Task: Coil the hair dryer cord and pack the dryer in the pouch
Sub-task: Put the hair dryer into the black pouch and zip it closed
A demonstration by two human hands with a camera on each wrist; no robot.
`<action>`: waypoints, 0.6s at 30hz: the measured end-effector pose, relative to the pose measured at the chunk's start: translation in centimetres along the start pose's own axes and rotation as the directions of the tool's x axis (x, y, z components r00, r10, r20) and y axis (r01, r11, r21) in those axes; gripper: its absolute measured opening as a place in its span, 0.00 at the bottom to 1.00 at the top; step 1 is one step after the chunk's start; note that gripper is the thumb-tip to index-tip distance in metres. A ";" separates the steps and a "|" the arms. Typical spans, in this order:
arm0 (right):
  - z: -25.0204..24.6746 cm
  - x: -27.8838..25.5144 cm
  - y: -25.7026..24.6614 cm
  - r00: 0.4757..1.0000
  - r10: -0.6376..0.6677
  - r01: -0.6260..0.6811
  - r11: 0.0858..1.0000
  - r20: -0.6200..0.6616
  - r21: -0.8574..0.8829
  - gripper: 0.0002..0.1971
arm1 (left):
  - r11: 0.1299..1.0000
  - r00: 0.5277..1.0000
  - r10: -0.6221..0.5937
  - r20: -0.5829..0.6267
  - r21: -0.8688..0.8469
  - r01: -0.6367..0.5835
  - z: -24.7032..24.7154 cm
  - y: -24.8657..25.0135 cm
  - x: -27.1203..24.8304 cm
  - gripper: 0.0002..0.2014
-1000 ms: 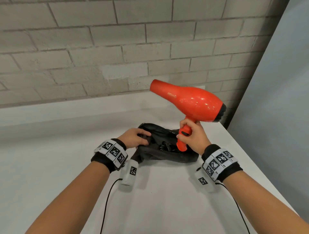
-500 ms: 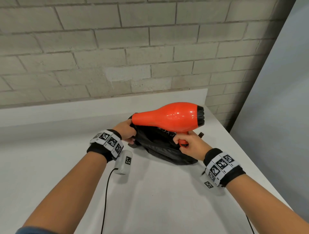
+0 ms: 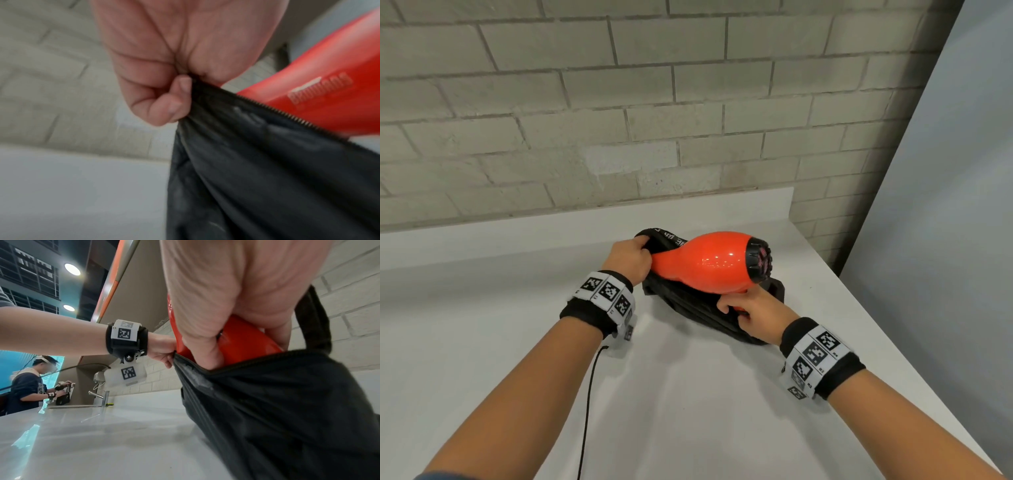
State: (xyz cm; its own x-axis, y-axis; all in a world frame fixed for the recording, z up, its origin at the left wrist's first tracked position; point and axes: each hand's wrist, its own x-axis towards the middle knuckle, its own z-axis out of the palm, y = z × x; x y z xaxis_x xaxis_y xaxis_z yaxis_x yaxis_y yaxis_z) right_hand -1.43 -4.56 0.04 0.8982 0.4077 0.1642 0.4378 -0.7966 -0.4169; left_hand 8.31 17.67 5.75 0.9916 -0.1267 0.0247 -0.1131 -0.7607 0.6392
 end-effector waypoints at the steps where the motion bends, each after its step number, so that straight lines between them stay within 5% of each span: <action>1: 0.1 0.0 0.0 1.000 0.006 -0.006 1.000 -0.002 -0.006 0.15 | 1.000 1.000 0.022 0.009 0.020 -0.022 -0.1 0.3 -0.3 0.22; 7: 0.7 0.6 0.8 0.993 0.066 -0.060 0.996 0.102 -0.067 0.17 | 0.938 0.938 0.345 0.042 0.025 -0.346 -0.2 4.4 -3.1 0.20; 14: 0.2 0.4 0.2 0.967 0.215 -0.194 0.969 0.137 -0.150 0.19 | 0.823 0.825 0.565 0.005 -0.078 -0.563 0.6 7.7 -5.4 0.18; 18: -0.2 -0.2 0.3 0.969 0.205 -0.192 0.976 0.135 -0.102 0.22 | 0.833 0.835 0.546 0.062 -0.142 -0.534 1.4 7.1 -5.5 0.38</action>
State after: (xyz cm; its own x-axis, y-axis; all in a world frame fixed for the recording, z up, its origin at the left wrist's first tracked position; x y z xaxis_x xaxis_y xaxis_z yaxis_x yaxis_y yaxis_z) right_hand -1.43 -4.94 0.03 0.9551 0.2926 -0.0473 0.2589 -0.9012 -0.3475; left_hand 1.92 12.15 9.08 0.7626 -0.5612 0.3217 -0.6152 -0.4755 0.6288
